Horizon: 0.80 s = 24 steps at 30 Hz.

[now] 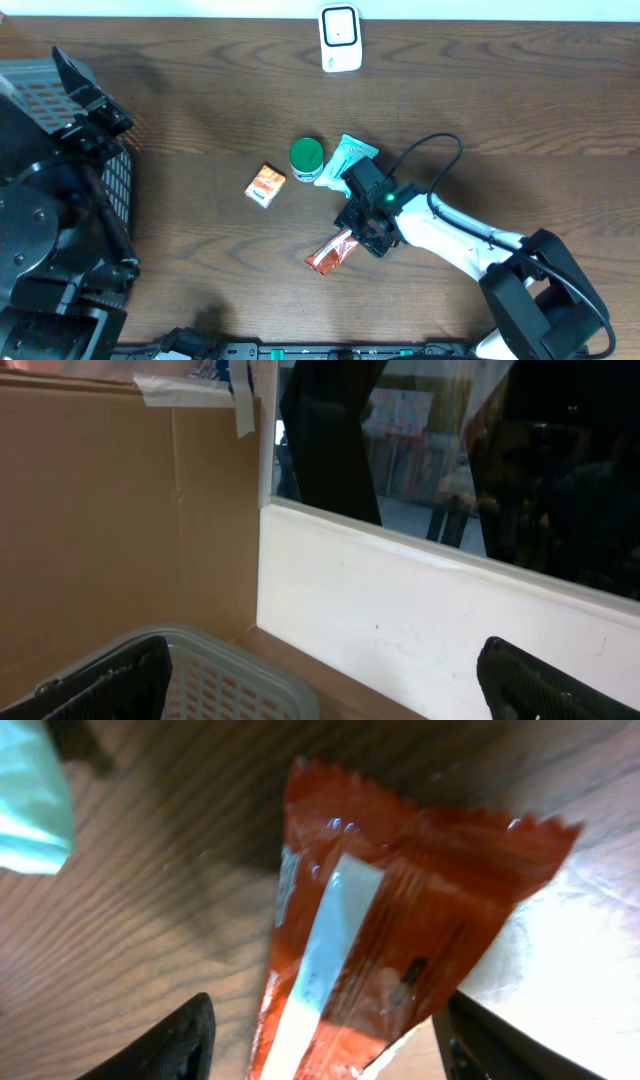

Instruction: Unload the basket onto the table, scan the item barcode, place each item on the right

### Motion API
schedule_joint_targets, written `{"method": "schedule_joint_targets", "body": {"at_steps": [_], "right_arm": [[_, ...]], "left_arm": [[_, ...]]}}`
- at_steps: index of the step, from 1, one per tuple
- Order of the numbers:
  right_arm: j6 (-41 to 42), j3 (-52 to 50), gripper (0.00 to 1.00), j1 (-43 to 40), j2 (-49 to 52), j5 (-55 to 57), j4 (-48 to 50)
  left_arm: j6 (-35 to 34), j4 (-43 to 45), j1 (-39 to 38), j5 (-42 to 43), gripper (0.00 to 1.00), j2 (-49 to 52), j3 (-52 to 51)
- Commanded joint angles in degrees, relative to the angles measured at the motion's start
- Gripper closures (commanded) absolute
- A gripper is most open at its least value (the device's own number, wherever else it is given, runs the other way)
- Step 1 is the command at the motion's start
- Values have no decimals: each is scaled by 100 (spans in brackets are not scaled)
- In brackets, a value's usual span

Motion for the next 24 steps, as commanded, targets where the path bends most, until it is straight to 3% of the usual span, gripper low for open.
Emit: {"method": "schedule_joint_targets", "body": {"at_steps": [1,3,5,6,7,11,19,24], "right_arm": [[376,-570,40,166,271,328,251],[376,-673,50,201,271,334,337],[319,-688,69,203,271,407,374],[190,-673,86,203,269,535,396],[118,-660,96,201,269,573,393],[-68,-527,99,155,267,568,188],[-258,1071,99,-188,214,802,-3718],[-1508,1908,99,-201,214,883,-4784]], "left_arm": [[-94,7,28,-13,2,87,24],[-94,7,28,-13,2,129,24],[-94,4,28,-13,2,166,24],[-94,4,28,-13,2,201,24],[-94,4,28,-13,2,223,24],[-94,7,28,-13,2,282,24],[-92,4,28,-15,2,343,24],[-92,7,28,-15,2,415,24]]}}
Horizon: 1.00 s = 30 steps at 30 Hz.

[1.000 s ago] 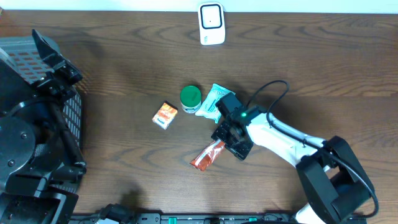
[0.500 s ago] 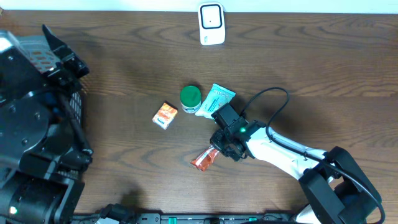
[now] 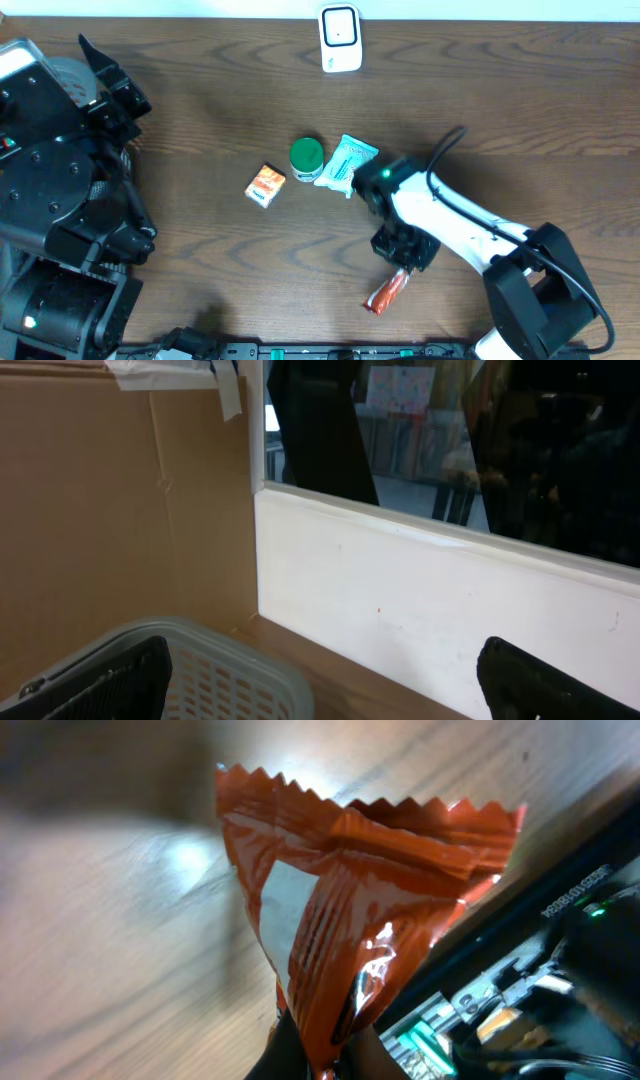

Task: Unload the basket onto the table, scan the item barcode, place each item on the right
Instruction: 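Carry the snack bar up to the white scanner with right gripper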

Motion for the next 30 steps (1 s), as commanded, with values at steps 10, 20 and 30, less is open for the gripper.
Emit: {"method": "schedule_joint_targets", "body": {"at_steps": [10,20,30], "right_arm": [[-6793,1263,99,-20,-17,205,1071],[-8166,1974,99,-11,-17,1287,1582],[-10675,1998,99,-55,11,3534,5169]], "left_arm": [[-94,11,28,-13,2,225,24],[-94,9,28,-13,2,229,24],[-90,-17,28,-15,2,232,24]]}}
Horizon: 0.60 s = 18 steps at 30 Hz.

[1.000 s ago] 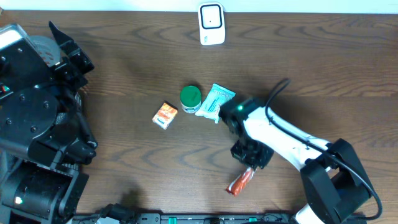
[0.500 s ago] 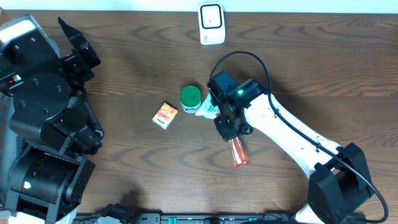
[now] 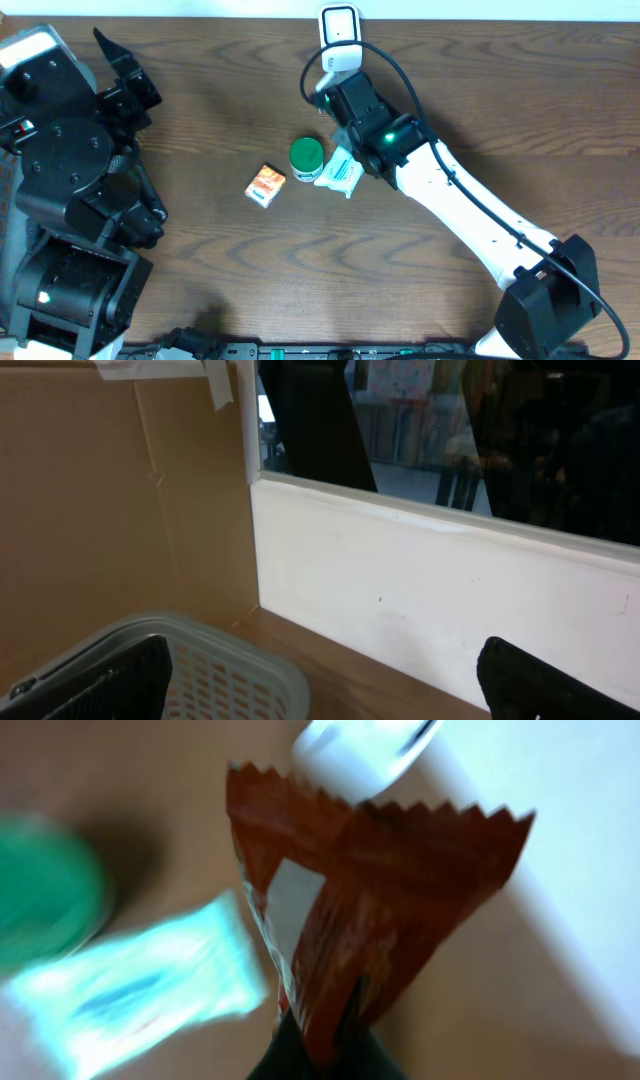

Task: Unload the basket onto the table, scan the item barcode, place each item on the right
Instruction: 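Carry the snack bar up to the white scanner with right gripper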

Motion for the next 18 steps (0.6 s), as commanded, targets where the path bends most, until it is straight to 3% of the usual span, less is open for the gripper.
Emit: {"method": "schedule_joint_targets", "body": {"at_steps": [1,11,18], "right_arm": [[-1567,120,99,-72,22,896,1156],[-3080,120,99,-437,702,315,4240],[-3860,162,98,-671,2245,-120,7687]], "left_arm": [[-90,-37,28,-20,2,-4,24],[-90,-509,28,-17,2,2,24],[-90,-1187,28,-17,2,2,24]]}}
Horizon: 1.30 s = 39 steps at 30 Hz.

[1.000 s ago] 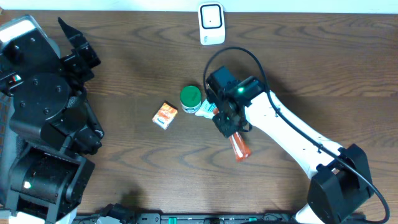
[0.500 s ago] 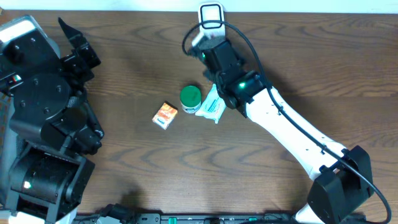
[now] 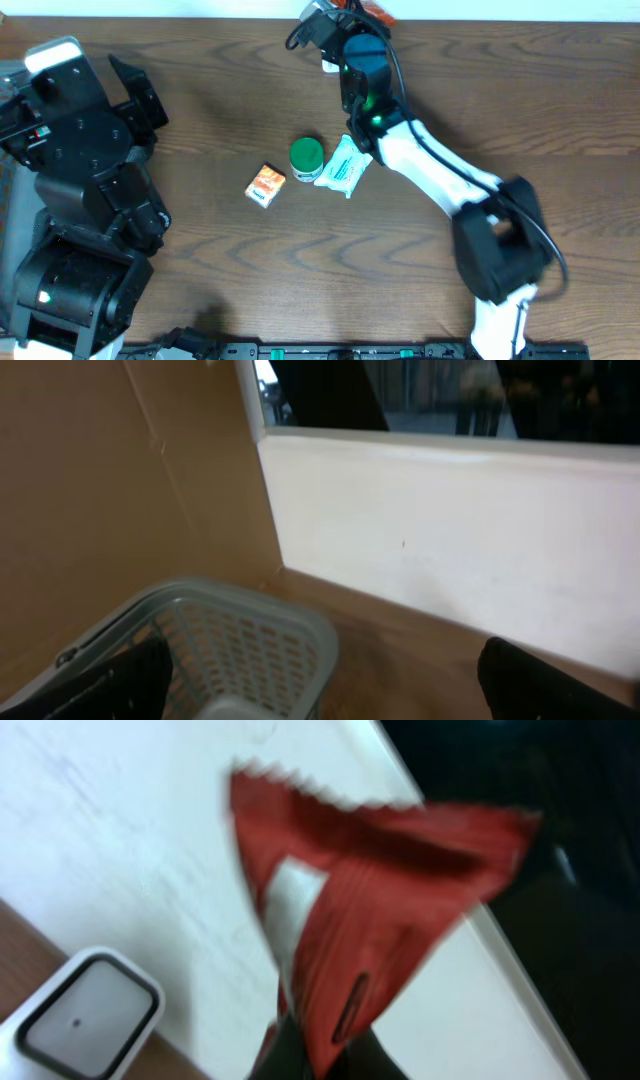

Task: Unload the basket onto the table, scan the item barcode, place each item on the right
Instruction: 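Carry the snack bar up to the white scanner with right gripper, then hold the snack bar against the scanner window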

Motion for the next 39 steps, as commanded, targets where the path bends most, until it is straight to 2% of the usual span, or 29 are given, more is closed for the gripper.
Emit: {"method": "schedule_joint_targets", "body": {"at_steps": [1,6,11,14,31,39], "right_arm": [[-568,125,99,-120,772,-538,1156],[-503,693,99,-225,1613,-1147,1543],[280,1899,98,-354,2601,-1392,1502],[828,2256,98,-415,2865,-1504,1019],[1478,2326,99,-380,3036,-1899,-1137],[1473,2328,99,-306,3036,-1766,-1252]], "left_arm": [[-72,-275,26,-17,2,-4,24],[-72,-815,26,-17,2,-2,24],[-72,-1357,26,-17,2,-4,24],[-72,-1429,26,-17,2,-4,24],[-72,-1506,26,-17,2,-4,24],[-72,-1506,26,-17,2,-4,24]]}}
